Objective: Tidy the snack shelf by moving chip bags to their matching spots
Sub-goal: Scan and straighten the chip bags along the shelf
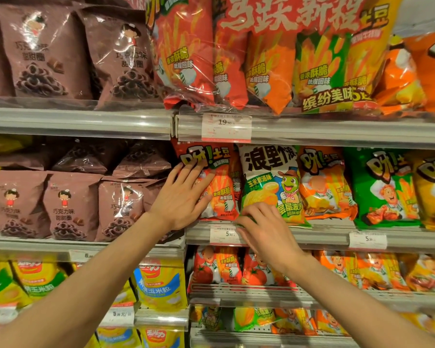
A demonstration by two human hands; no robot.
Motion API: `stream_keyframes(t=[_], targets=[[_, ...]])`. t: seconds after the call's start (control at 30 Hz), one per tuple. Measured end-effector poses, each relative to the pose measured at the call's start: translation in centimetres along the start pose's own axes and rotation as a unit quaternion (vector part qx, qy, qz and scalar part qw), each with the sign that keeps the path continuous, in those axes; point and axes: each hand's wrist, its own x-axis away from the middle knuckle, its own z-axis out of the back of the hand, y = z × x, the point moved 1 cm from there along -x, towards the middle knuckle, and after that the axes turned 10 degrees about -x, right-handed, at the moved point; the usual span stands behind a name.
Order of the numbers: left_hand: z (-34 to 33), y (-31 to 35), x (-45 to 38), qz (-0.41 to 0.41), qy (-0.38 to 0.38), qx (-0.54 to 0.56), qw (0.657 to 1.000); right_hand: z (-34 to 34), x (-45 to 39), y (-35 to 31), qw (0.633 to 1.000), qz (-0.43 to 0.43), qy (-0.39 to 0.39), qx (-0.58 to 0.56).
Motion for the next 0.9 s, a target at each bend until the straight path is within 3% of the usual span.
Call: stream_keyframes(t=[0.13, 0.5, 0.7, 0.9], targets=[[-0.2, -0.1, 0.2, 0.001, 0.005, 0.001, 1.0, 0.2, -1.0, 1.0, 0.997, -0.049, -0.014, -0.052], [0.0, 0.4, 0.6, 0.025, 0.042, 0.022, 0.999, 0.3, -1.4, 1.0, 0.995, -0.063, -0.032, -0.068], [1.3, 2.8, 3.2, 0.11, 0.136, 0.162, 0.971, 1.6, -0.6, 1.0, 0.991, -0.072, -0.001, -0.109], [1.5, 7.5, 6.6, 0.233, -0.038, 0.337, 0.911, 3.5, -0.7, 2.7, 0.988, -0.111, 0.063, -0.091]])
